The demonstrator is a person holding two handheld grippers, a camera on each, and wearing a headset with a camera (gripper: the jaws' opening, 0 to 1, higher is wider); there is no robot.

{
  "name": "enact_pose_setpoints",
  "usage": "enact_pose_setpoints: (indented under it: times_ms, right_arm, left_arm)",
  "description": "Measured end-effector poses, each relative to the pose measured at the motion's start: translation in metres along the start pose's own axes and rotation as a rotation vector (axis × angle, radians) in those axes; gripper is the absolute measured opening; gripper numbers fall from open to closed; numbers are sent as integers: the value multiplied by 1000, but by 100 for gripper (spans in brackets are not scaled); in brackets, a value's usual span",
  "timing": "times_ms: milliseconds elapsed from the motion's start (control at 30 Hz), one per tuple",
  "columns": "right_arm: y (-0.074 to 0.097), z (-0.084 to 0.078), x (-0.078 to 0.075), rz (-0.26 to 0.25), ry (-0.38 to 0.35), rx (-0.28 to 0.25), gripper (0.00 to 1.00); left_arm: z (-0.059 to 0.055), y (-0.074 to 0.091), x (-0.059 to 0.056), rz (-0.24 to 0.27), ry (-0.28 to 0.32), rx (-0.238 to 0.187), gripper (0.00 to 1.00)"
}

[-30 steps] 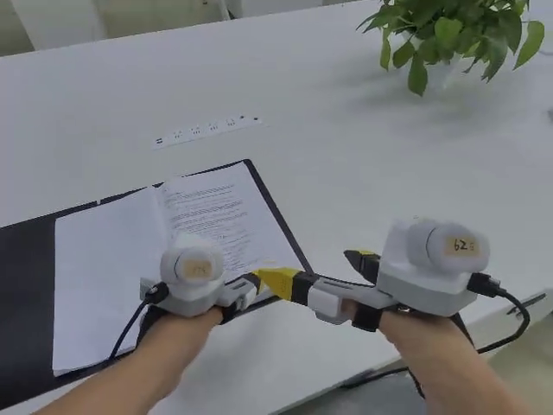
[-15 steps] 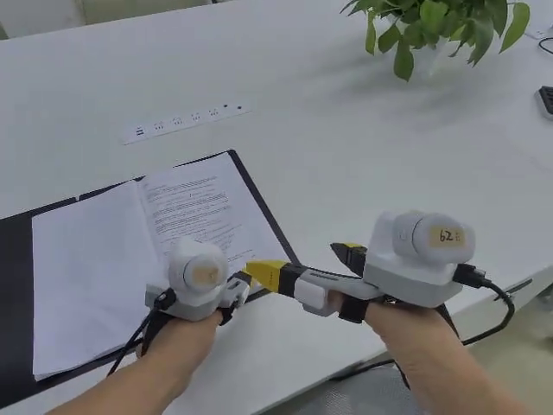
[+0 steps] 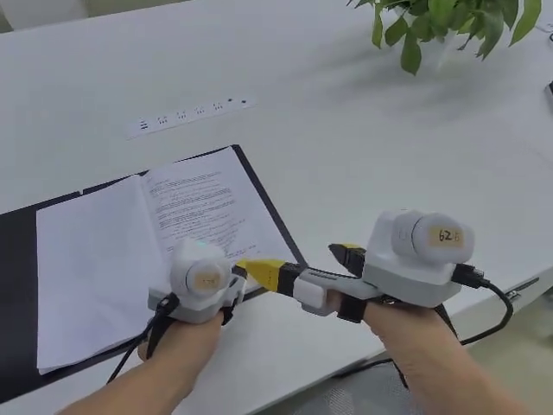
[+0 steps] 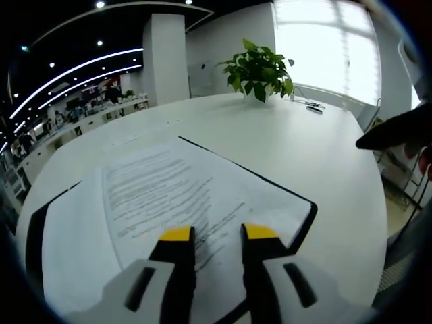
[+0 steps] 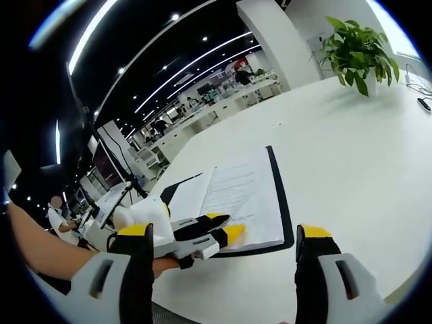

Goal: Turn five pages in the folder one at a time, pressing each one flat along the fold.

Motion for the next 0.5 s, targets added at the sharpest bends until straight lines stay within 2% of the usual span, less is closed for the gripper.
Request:
enact_pose_setpoints:
  times_ms: [133, 167, 200, 267, 333, 367, 467, 500]
  right_arm:
    - [-2, -1, -1, 4, -2, 5, 86]
    - [-3, -2, -1, 4, -2, 6, 86]
    - [-4, -2, -1, 5, -6, 9, 86]
    - [-5, -3, -2, 4, -7, 13, 86]
    - [-7, -4, -3, 7, -12, 14, 85]
    - [-8, -5, -4, 7, -15, 18, 85]
    - [-10, -6, -3, 10, -20, 23, 85]
    - [-11, -6, -3, 11, -19, 25, 85]
  left_arm:
    - [0, 0, 1, 8, 6, -6, 19]
    - [0, 0, 5, 46, 6, -1, 5]
    - [1, -1, 9, 44, -18, -3, 4]
    - [0, 0, 6, 37, -34, -3, 4]
    - [0, 0, 7, 37, -2, 0, 3]
    - [0, 0, 7, 39, -9, 1, 3]
    - [0, -1, 6, 49, 19, -1, 0]
    - [0, -1, 6, 51, 46, -5, 0]
Point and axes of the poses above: the centre of the closed fingertips' face, and the gripper's own axes: y roughly backward along the fingers, x roughly to its left, z roughly out of its top, the point moved 9 cm from there along y, roughly backward along the fingers, and after that the axes turned 2 degrees about z, right-handed, at the moved point
